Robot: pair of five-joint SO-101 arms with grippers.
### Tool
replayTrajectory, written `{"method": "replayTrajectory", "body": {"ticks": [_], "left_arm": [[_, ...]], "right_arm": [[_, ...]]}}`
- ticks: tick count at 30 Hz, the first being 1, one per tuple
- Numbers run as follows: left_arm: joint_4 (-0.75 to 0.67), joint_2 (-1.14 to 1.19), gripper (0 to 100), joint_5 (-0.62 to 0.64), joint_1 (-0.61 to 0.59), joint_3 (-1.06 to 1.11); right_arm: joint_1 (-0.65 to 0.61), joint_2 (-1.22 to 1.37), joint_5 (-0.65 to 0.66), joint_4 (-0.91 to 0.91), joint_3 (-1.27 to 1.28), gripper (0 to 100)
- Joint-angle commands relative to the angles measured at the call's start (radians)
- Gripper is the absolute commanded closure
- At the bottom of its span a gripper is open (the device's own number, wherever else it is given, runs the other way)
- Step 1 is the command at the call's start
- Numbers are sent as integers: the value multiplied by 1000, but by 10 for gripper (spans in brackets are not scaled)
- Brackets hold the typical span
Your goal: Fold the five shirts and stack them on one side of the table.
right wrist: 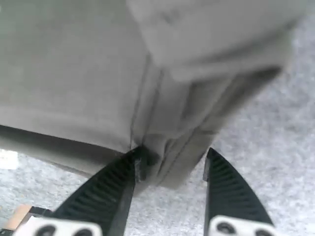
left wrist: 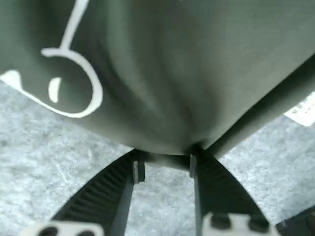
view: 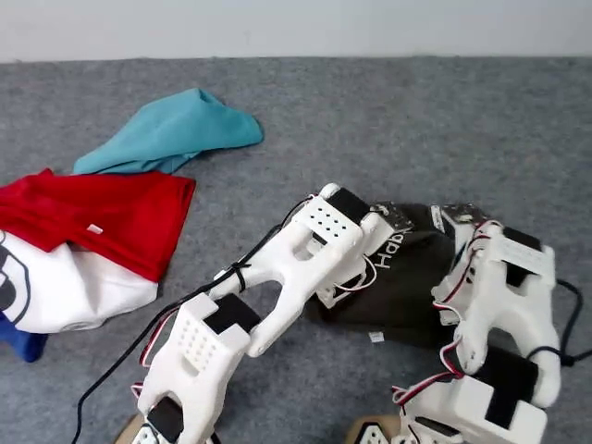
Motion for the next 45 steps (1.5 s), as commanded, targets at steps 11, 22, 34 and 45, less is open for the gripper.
{"method": "replayTrajectory", "body": {"ticks": [11,22,34,45], "left_arm": [[31,-218,844,-5,-133,-205],[-11,-319,842,0,-272,-216],[-339,-38,841,3,-230,-223],[-628,21,844,3,-170,-222]], "right_arm": [[25,-321,-130,-18,-86,798],[-111,-208,-173,-156,-94,798],[-211,-47,-230,-364,-107,799],[-156,62,-199,-496,-126,847]]}}
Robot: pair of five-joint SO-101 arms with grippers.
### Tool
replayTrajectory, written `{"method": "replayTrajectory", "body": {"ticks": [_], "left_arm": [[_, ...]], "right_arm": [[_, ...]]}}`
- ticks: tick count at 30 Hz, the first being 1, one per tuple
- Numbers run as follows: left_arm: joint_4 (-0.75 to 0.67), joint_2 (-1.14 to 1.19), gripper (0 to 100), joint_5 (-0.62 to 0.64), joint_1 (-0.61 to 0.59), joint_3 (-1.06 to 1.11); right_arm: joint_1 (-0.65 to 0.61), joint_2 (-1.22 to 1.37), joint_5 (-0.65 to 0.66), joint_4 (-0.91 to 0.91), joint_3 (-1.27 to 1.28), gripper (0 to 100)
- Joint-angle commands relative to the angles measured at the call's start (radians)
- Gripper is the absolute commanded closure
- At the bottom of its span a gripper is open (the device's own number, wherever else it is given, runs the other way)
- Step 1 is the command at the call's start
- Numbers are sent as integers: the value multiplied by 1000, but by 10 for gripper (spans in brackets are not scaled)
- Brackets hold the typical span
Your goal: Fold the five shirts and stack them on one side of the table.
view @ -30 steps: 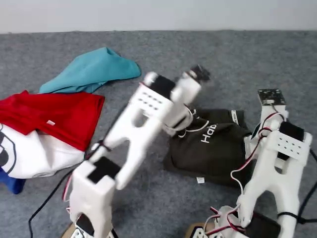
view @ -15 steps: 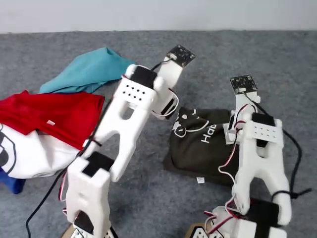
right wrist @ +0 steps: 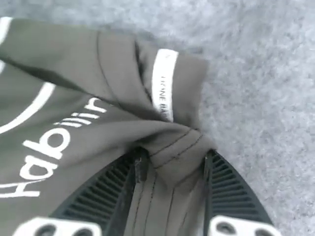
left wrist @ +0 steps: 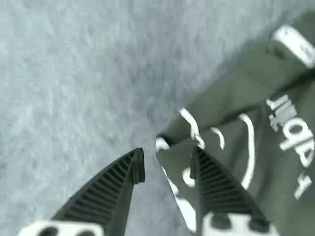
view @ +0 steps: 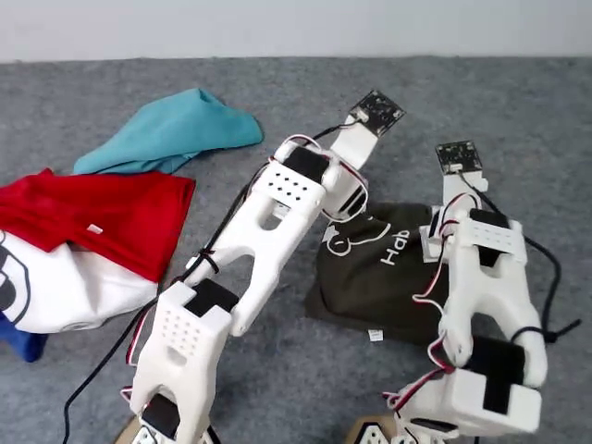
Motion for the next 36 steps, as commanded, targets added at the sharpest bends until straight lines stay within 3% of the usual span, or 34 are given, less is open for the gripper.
{"method": "replayTrajectory", "body": {"ticks": [1,6,23,36], "left_arm": [[-66,21,844,6,5,-38],[-84,110,844,6,15,-39],[-52,196,845,0,-86,-120],[-41,196,845,0,-155,-122]], "right_arm": [[15,13,52,-27,-43,878],[18,44,97,-36,-49,978],[18,53,103,-65,-153,977],[12,292,98,-124,-316,918]]}}
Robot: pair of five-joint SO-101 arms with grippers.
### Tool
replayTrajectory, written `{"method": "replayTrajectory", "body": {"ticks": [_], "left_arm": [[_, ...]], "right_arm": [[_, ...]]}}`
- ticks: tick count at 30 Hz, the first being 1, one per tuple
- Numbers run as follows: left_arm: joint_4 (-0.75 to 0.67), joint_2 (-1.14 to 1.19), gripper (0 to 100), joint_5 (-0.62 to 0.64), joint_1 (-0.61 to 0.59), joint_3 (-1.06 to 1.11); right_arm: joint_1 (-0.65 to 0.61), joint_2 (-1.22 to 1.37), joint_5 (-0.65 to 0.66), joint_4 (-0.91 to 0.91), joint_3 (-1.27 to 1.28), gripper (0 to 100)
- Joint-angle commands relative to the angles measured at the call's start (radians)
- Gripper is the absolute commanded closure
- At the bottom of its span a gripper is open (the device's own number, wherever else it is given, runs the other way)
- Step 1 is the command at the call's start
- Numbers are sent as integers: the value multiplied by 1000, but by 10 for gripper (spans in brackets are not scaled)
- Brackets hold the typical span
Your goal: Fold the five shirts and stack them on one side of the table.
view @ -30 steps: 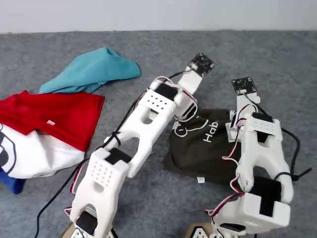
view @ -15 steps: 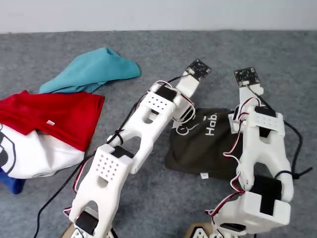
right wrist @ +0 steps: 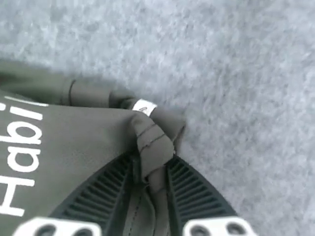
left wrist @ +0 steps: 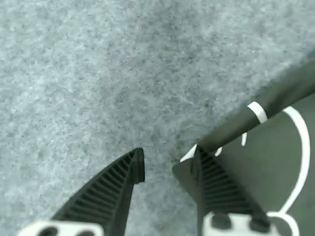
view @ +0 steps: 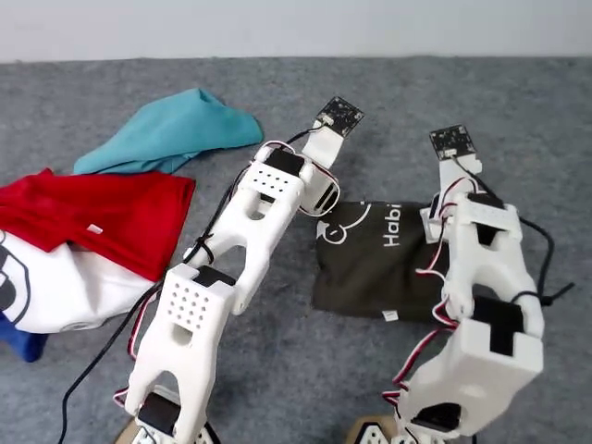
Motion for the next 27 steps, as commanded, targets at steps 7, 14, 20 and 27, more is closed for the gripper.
{"method": "replayTrajectory", "body": {"ticks": [7,14,20,27], "left_arm": [[75,-21,845,-3,-54,-96],[393,-18,845,2,-46,-524],[658,-20,844,6,29,-638],[658,-20,844,0,152,-377]], "right_arm": [[12,-2,2,88,-104,858],[8,-124,-2,248,-104,783],[8,-203,-5,326,-103,783],[15,-286,-5,417,-100,783]]}}
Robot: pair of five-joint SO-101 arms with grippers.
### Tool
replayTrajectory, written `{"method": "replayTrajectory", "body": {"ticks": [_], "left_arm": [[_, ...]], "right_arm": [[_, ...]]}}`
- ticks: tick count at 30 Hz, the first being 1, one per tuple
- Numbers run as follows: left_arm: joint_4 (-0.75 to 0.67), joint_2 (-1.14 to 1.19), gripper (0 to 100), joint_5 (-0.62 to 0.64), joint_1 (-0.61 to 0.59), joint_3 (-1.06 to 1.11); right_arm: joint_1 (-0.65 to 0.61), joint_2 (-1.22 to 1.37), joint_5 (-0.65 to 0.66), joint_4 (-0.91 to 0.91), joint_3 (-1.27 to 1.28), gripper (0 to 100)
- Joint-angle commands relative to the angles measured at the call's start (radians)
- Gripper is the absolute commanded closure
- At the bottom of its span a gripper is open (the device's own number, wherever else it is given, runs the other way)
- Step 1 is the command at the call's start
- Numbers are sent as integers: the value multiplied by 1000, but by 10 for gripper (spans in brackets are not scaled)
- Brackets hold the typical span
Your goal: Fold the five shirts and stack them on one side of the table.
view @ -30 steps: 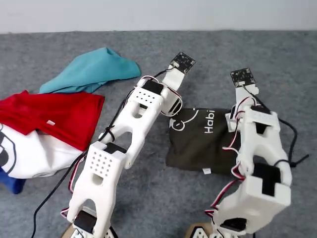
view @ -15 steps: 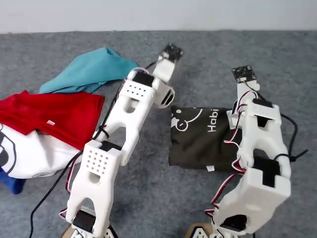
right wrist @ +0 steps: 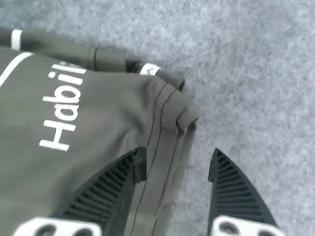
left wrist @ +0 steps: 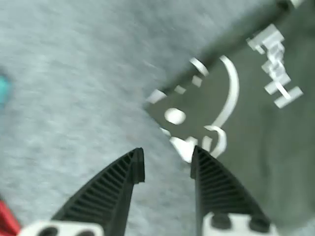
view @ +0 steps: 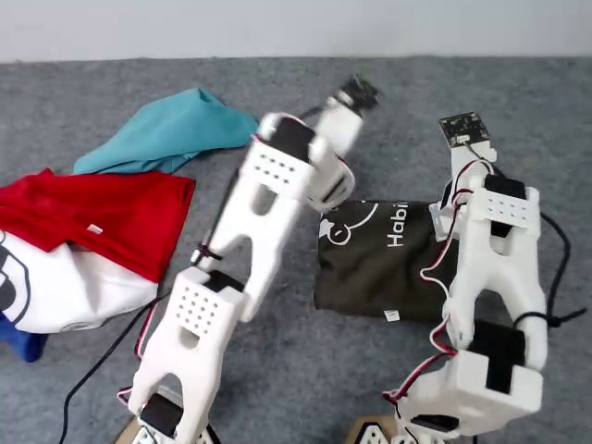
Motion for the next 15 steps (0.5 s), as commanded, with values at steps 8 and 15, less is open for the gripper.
{"method": "replayTrajectory", "body": {"ticks": [8,15], "left_arm": [[28,-26,844,3,75,197],[28,-14,845,2,72,200]], "right_arm": [[25,-143,-3,102,-29,784],[84,-147,-11,117,-29,785]]}}
